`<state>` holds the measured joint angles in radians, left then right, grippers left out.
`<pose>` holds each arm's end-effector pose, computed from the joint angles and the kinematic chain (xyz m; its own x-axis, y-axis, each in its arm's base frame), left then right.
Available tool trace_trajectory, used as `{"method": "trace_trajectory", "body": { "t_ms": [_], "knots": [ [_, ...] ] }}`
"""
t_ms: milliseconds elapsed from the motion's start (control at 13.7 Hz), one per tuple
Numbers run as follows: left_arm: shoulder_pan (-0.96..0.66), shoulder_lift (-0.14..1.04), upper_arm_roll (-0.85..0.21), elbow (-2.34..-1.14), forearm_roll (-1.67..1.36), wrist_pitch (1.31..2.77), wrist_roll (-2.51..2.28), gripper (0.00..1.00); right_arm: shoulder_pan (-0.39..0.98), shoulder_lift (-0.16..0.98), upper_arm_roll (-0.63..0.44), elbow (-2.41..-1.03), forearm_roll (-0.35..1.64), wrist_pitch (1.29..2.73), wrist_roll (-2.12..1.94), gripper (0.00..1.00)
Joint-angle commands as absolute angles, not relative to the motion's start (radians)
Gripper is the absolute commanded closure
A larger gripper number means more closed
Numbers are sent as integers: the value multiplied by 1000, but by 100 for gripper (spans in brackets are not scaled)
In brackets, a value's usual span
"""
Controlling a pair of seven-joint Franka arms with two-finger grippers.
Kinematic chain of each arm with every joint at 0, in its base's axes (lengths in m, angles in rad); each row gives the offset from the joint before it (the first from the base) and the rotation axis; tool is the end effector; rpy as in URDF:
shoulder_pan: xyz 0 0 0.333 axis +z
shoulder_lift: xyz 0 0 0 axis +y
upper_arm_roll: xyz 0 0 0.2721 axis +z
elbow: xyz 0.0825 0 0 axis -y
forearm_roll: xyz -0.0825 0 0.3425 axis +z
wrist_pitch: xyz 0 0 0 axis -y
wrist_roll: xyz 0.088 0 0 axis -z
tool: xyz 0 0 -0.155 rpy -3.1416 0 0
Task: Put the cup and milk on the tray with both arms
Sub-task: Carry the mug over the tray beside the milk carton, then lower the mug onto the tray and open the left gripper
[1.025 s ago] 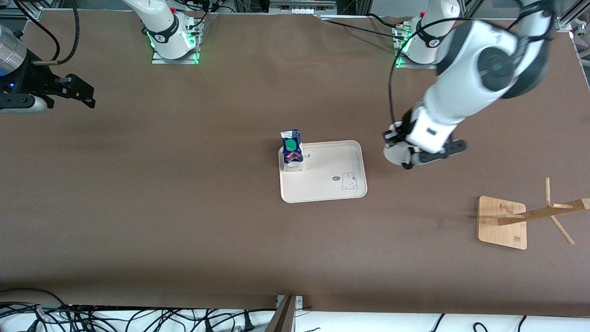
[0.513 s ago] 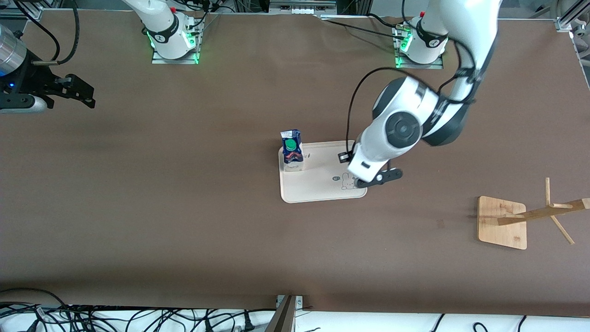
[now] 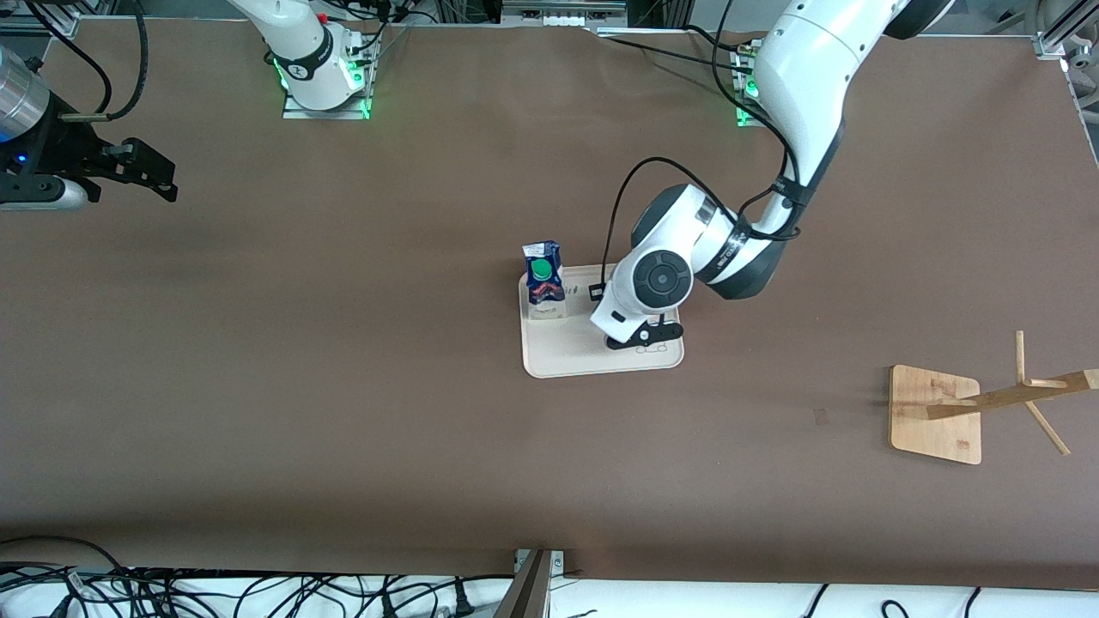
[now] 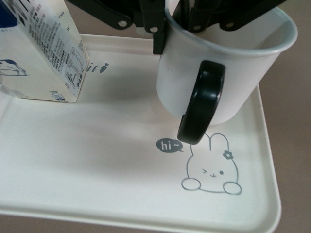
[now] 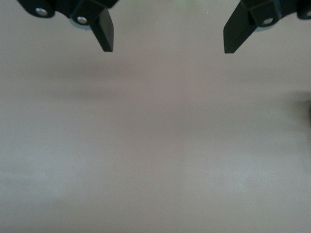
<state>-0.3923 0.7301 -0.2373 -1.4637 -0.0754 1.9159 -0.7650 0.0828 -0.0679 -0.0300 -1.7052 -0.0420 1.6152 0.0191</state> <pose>0.4992 -0.3585 0.1868 0.9192 0.1989 -0.3398 0.2026 -0.9789 -0.0248 0.4953 0.0195 0.5128 0.9991 0.0357 -0.0214 0.0365 -0.9985 0.0403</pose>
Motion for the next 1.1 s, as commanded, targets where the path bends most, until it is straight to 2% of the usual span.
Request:
{"method": "trace_trajectory", "body": {
  "t_ms": [0,73,146,366,586,732,1025],
  "knots": [
    [-417,768,-225,-1427,-48,1899,-801,100,77,-61,-25,-1687,-49,1611,20,0],
    [-417,773,-224,-1427,-46,1899,-808,81,77,-61,-25,-1687,-49,1611,18,0],
    [-413,778,-224,-1427,-45,1898,-798,1,77,-61,-25,-1687,-49,1611,20,0],
    [-408,772,-224,-1425,-48,1896,-798,0,77,-61,-25,-1687,-49,1611,20,0],
    [-378,715,-225,-1411,-51,1882,-799,0,78,-61,-25,-1687,-49,1609,20,0],
    [-367,672,-226,-1382,-55,1785,-799,0,78,-61,-25,-1687,-49,1611,20,0],
    [-296,649,-232,-1206,-46,1542,-787,0,78,-61,-25,-1687,-49,1609,20,0]
  ]
}}
